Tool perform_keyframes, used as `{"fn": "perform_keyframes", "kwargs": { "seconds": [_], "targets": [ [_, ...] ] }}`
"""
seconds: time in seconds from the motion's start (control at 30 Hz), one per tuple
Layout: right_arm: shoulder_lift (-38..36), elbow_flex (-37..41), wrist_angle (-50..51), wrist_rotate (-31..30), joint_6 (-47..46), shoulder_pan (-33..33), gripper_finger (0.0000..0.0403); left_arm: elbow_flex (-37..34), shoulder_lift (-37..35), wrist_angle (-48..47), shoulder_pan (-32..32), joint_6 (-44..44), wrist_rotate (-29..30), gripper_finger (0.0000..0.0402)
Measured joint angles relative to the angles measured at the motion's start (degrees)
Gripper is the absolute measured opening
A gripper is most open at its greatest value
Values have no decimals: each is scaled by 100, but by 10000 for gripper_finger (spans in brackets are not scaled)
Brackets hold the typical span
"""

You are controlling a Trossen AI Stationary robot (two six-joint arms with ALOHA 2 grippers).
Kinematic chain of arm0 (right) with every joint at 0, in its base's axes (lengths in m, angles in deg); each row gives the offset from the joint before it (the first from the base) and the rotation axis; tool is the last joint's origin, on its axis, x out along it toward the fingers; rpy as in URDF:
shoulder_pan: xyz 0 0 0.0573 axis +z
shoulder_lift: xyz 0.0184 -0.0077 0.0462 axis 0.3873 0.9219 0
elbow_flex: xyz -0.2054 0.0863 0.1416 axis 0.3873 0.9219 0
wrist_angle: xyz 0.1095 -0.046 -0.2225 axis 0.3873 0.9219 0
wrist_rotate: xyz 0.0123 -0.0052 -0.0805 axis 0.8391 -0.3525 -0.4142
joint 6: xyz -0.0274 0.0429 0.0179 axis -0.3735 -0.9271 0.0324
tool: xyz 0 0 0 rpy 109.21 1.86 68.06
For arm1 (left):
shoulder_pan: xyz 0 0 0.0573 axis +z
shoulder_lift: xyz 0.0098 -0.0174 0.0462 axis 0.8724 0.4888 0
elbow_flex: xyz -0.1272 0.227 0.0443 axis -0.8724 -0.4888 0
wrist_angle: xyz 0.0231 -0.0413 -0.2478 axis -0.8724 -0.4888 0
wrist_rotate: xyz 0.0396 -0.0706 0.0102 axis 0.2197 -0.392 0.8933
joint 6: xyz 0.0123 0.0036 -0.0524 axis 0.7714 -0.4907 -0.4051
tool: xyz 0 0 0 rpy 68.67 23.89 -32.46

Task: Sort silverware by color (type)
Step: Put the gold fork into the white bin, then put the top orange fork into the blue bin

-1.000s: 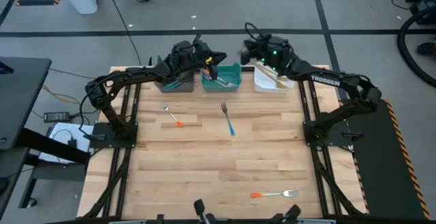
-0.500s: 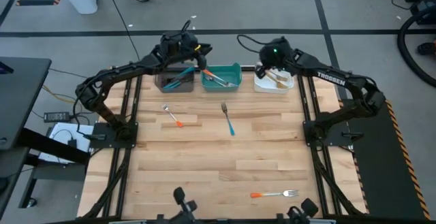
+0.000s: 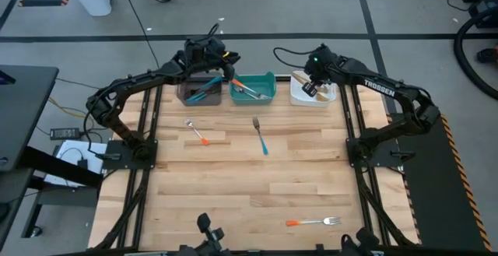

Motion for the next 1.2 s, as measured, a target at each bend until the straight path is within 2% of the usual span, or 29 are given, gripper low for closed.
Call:
{"fn": "perform_keyframes", "kwargs": {
  "seconds": [0.37,0.63,0.8,0.97,1.03,1.2],
  "targets": [
    [0,0,336,-211,59,2,93,0,2,-236,-5,208,0,91],
    [-3,0,-55,-401,-493,73,102,-4,-180,-919,-24,384,2,91],
    [-40,0,-53,-278,-853,231,101,-4,-507,-1868,-141,1074,9,91],
    [-87,0,-40,109,-1145,460,101,-2,-736,-3176,-370,1099,4,91],
    [-121,0,-21,272,-1222,569,101,-2,-757,-3781,-500,888,6,91],
    [-249,0,51,640,-1462,845,101,-2,-748,-5290,-852,-291,114,91]
  ]
}}
